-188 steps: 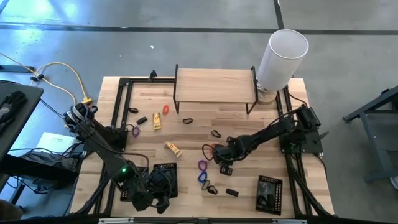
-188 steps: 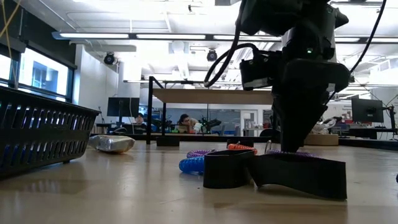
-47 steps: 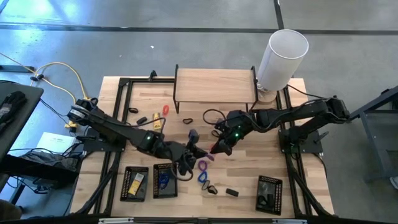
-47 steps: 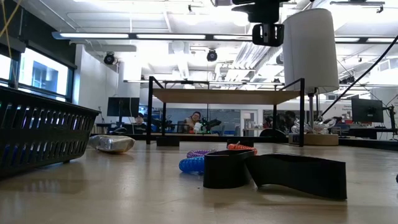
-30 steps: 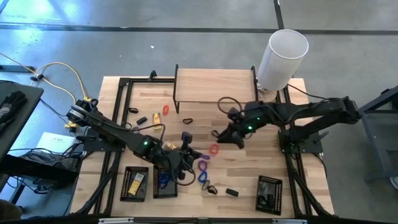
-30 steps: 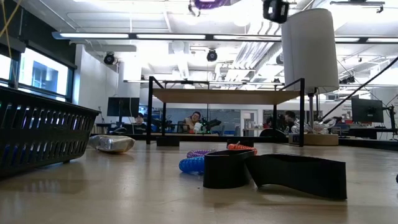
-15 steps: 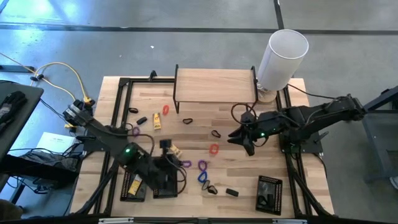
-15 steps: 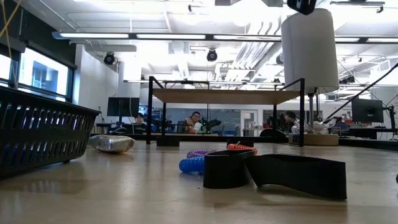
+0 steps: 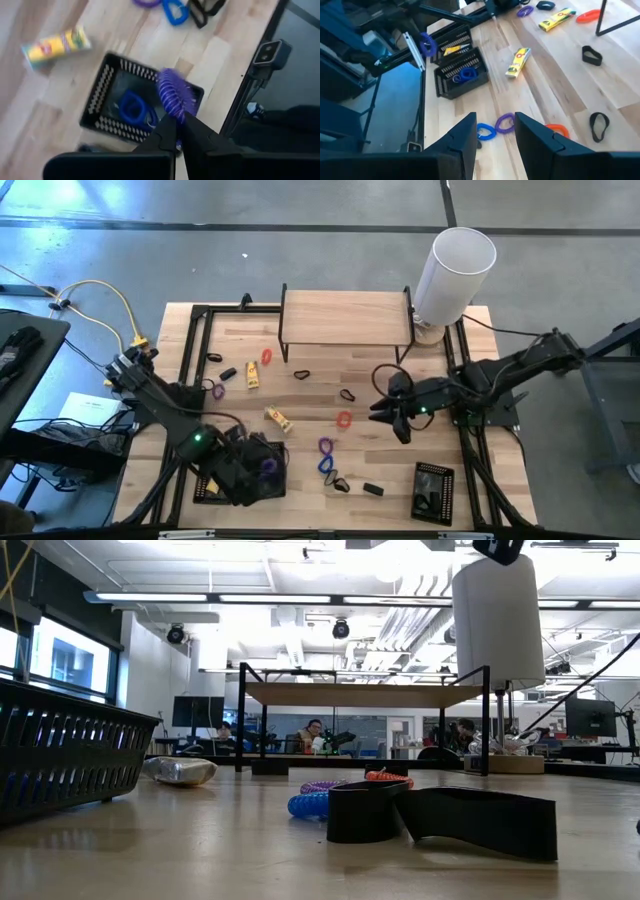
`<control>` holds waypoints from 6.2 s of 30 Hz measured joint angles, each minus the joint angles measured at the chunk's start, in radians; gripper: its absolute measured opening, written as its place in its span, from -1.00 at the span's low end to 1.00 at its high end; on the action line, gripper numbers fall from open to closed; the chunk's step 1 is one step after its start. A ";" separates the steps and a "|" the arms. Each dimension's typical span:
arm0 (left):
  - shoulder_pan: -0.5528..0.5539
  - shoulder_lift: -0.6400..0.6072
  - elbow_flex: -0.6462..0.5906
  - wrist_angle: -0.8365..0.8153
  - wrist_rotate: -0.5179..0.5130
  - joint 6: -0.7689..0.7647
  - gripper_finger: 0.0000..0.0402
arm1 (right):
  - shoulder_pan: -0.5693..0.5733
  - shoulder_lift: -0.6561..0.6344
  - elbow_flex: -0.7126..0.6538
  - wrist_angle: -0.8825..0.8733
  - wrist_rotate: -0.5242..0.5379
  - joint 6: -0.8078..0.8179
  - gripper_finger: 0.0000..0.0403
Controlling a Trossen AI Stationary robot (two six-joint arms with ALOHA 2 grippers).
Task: Pick & Place Office Desk Supplies
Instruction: Put the violet spring key chain into the middle black basket, then put the crayon box into the left black basket
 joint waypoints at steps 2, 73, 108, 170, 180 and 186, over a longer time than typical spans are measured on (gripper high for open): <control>-0.005 0.016 0.000 -0.001 0.029 -0.088 -0.97 | 0.027 0.000 -0.015 0.019 0.004 0.019 -0.41; 0.065 0.242 -0.001 -0.032 0.244 -0.139 -0.30 | 0.422 0.064 -0.056 0.187 0.286 0.093 -0.41; 0.496 0.069 -0.056 -0.060 0.146 1.206 -0.13 | 0.384 0.063 -0.056 0.151 0.313 0.070 -0.41; 0.617 0.070 -0.383 0.348 0.338 1.124 0.09 | 0.202 0.055 -0.056 0.023 0.233 0.066 -0.41; 0.622 0.070 -0.383 0.350 0.338 1.115 0.43 | 0.202 0.055 -0.056 0.023 0.233 0.066 -0.41; 0.620 0.070 -0.383 0.336 0.338 1.250 0.52 | 0.198 0.055 -0.056 0.023 0.237 0.066 -0.41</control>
